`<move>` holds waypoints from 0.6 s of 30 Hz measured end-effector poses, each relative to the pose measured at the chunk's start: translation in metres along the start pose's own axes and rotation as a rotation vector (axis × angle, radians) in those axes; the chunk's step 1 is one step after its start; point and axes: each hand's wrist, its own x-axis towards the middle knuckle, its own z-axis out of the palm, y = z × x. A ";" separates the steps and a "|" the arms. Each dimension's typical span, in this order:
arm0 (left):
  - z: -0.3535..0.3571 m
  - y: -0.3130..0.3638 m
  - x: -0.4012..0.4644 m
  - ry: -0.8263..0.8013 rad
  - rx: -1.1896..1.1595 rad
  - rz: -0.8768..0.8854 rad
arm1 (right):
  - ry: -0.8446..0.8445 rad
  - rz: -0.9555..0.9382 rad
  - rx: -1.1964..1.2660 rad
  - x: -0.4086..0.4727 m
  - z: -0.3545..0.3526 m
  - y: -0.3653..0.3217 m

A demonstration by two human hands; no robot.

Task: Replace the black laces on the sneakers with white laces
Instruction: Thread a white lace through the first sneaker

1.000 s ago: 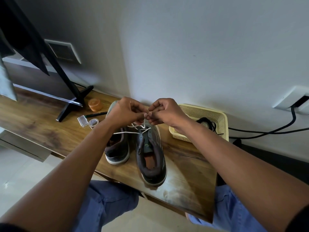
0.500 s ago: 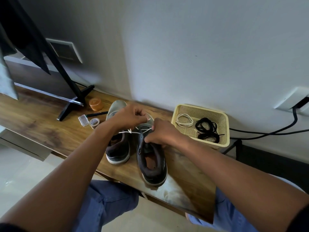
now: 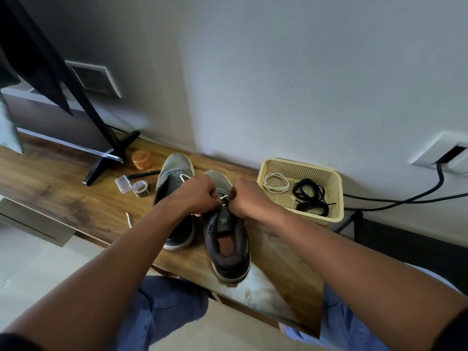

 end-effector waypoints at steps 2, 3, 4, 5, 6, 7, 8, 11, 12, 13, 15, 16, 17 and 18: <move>0.006 0.008 0.000 0.071 0.069 -0.012 | -0.033 0.084 0.070 0.003 -0.005 0.002; 0.009 0.010 0.000 0.104 0.078 -0.019 | -0.041 0.120 0.105 0.004 -0.006 0.004; 0.013 0.012 0.001 0.134 0.077 -0.028 | -0.047 0.148 0.145 0.005 -0.007 0.005; 0.016 0.013 0.001 0.160 0.069 -0.036 | -0.055 0.173 0.195 0.006 -0.006 0.007; 0.019 0.012 0.001 0.182 0.058 -0.045 | -0.067 0.196 0.247 0.006 -0.006 0.008; 0.021 0.012 0.001 0.202 0.051 -0.048 | -0.079 0.215 0.293 0.005 -0.006 0.008; 0.023 0.011 0.001 0.219 0.048 -0.047 | -0.086 0.227 0.326 0.005 -0.006 0.009; 0.025 0.011 0.002 0.256 0.062 -0.024 | -0.099 0.245 0.397 0.005 -0.008 0.008; 0.026 0.011 0.002 0.259 0.071 -0.015 | -0.106 0.250 0.417 0.005 -0.008 0.008; 0.026 0.012 0.001 0.261 0.080 -0.008 | -0.112 0.254 0.434 0.005 -0.008 0.008; 0.027 0.014 0.000 0.264 0.100 0.000 | -0.118 0.255 0.455 0.004 -0.007 0.009; 0.028 0.014 0.000 0.267 0.108 0.003 | -0.120 0.251 0.461 0.004 -0.007 0.009; 0.028 0.015 0.000 0.270 0.112 0.004 | -0.120 0.248 0.468 0.004 -0.007 0.010; 0.029 0.016 0.000 0.271 0.113 0.006 | -0.119 0.247 0.474 0.003 -0.007 0.010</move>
